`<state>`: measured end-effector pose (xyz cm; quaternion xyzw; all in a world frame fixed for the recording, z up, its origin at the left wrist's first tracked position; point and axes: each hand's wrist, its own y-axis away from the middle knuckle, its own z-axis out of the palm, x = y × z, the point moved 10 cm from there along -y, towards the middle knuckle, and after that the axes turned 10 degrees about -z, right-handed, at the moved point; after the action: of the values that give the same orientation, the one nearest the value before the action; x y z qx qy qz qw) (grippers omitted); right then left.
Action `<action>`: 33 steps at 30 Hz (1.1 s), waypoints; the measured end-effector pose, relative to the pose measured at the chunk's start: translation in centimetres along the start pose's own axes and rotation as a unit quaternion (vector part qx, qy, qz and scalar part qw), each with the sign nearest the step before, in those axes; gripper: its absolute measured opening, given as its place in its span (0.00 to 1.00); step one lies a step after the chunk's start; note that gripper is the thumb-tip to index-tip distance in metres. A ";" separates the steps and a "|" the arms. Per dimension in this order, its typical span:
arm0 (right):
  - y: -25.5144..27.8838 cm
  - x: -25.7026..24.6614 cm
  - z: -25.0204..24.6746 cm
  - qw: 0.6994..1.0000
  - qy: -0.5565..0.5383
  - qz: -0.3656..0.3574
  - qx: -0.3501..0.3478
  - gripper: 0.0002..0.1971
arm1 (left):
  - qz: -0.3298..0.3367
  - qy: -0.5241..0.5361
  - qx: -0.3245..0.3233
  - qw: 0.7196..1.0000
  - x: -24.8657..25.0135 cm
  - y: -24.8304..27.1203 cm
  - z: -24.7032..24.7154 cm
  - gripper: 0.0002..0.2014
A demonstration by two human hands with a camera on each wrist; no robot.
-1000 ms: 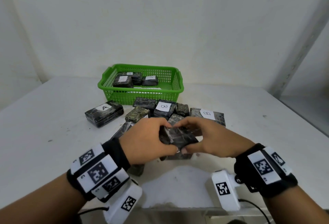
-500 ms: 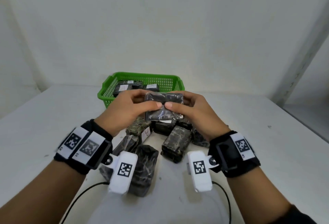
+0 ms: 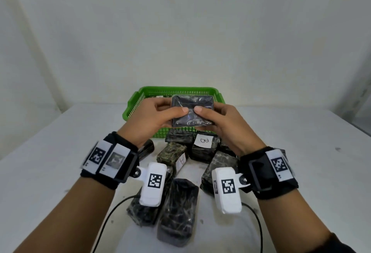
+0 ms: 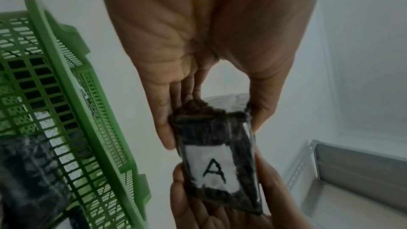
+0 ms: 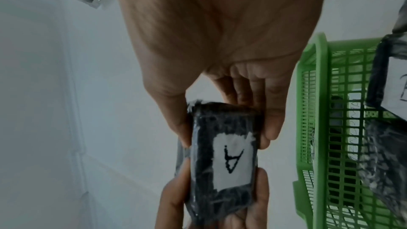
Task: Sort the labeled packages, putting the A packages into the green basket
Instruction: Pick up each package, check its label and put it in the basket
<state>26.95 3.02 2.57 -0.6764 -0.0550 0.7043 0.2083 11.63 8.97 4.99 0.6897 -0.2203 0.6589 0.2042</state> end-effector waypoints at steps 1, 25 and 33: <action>0.0 0.2 -0.1 1.000 0.005 -0.002 0.007 0.19 | -0.004 0.007 -0.011 1.000 -0.1 -0.1 0.2 0.20; 1.0 1.1 -1.1 0.998 0.033 -0.029 0.035 0.19 | 0.044 -0.032 0.003 0.998 -1.8 -1.0 -0.7 0.24; 1.2 1.7 -0.7 0.999 -0.037 0.010 0.000 0.24 | 0.124 -0.071 -0.035 0.989 -0.6 0.2 -0.1 0.30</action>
<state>27.35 2.42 0.54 -0.6501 -0.0556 0.7313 0.1988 11.40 8.87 4.40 0.6941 -0.3412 0.6206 0.1288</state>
